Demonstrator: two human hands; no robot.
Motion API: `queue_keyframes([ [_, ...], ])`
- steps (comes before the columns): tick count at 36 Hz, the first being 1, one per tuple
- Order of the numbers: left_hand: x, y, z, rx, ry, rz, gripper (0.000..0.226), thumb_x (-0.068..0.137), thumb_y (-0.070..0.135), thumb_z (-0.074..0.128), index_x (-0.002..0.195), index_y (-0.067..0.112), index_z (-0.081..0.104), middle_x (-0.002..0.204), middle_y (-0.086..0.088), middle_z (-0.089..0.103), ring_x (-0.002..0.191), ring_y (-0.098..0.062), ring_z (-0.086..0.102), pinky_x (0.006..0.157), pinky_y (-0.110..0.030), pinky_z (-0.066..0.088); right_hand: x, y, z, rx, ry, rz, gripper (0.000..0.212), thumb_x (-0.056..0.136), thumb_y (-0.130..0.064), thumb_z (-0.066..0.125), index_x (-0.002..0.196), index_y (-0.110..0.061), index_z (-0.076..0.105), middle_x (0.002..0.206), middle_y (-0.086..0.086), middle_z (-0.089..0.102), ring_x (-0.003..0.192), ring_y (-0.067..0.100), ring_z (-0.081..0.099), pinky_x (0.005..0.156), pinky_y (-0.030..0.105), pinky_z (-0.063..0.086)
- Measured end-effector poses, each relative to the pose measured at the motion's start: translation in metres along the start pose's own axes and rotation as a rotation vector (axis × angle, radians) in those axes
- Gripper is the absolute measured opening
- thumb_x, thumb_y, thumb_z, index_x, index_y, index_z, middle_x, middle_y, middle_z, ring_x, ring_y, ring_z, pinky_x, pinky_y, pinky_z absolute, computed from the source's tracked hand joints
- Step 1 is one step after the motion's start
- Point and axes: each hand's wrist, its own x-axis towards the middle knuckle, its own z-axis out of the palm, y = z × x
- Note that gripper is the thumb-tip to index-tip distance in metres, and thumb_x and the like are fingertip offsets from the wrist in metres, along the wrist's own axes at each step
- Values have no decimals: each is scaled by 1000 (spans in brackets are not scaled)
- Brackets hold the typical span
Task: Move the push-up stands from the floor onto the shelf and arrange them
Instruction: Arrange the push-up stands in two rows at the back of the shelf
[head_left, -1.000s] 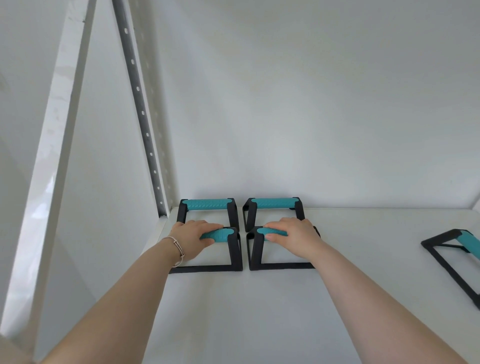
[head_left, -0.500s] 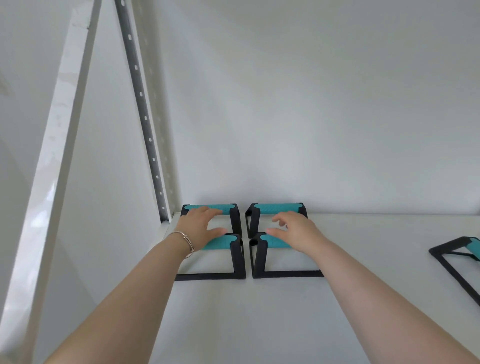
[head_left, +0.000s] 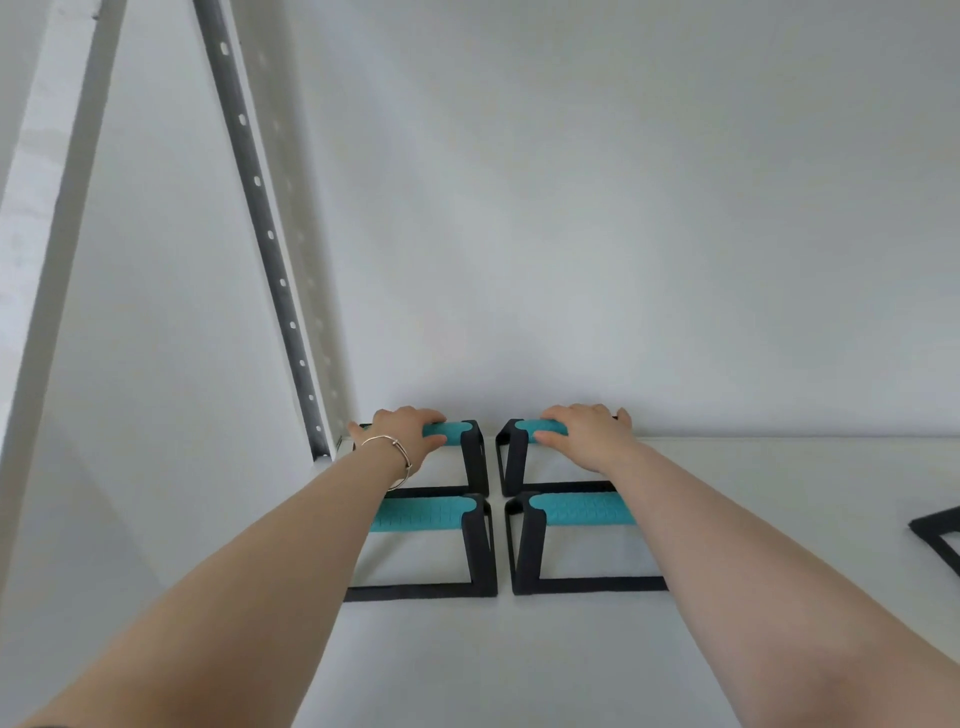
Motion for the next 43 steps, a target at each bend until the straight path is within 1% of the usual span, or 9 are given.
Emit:
queue_keyframes([
  [2,1,1,2,-11,27,-3,33,95,53,41,127,51,50,122,10,58,115,-23,49,105,-62,25,1,0,1,16,2,17,44,90,-68,33,121,-44,52,117,-4,60,119,27,45,105,59,24],
  [4,2,1,3,-17,37,1,32,95,52,41,126,51,50,120,10,58,113,-23,50,103,-61,26,1,1,2,32,13,26,42,89,-70,34,119,-45,52,116,-5,59,118,26,45,103,58,25],
  [9,2,-2,4,-22,47,22,31,96,50,41,127,50,49,117,10,58,112,-22,50,103,-61,27,-1,2,2,35,18,36,45,88,-71,34,122,-49,51,119,-5,58,119,26,43,101,53,27],
  [14,2,-2,4,-25,45,35,32,97,49,40,128,51,49,121,9,57,116,-22,48,104,-59,24,-1,-1,0,42,-2,50,46,89,-71,33,125,-49,50,120,-5,57,122,26,41,102,52,27],
  [18,0,-2,3,-27,45,35,32,97,49,39,128,51,48,122,9,57,116,-22,47,105,-60,22,-2,-2,-2,42,-14,55,45,90,-71,33,125,-49,51,120,-5,57,122,26,41,100,51,28],
  [22,-1,-2,4,-28,49,38,32,98,49,39,129,50,48,122,9,57,117,-23,47,107,-63,20,-2,-3,-3,38,-17,60,45,90,-71,33,125,-49,51,120,-4,58,121,26,42,100,50,29],
  [27,-2,-3,3,-36,56,42,33,98,48,39,129,49,48,121,9,57,117,-23,47,107,-62,20,-3,-5,-3,36,-23,73,47,90,-70,34,129,-49,49,126,-4,56,124,25,40,101,50,28],
  [43,1,-4,4,-35,54,58,33,98,48,38,129,50,47,122,9,56,117,-23,47,106,-62,20,-4,-7,-5,52,-35,100,47,89,-71,35,128,-50,50,127,-5,57,124,25,40,100,49,28],
])
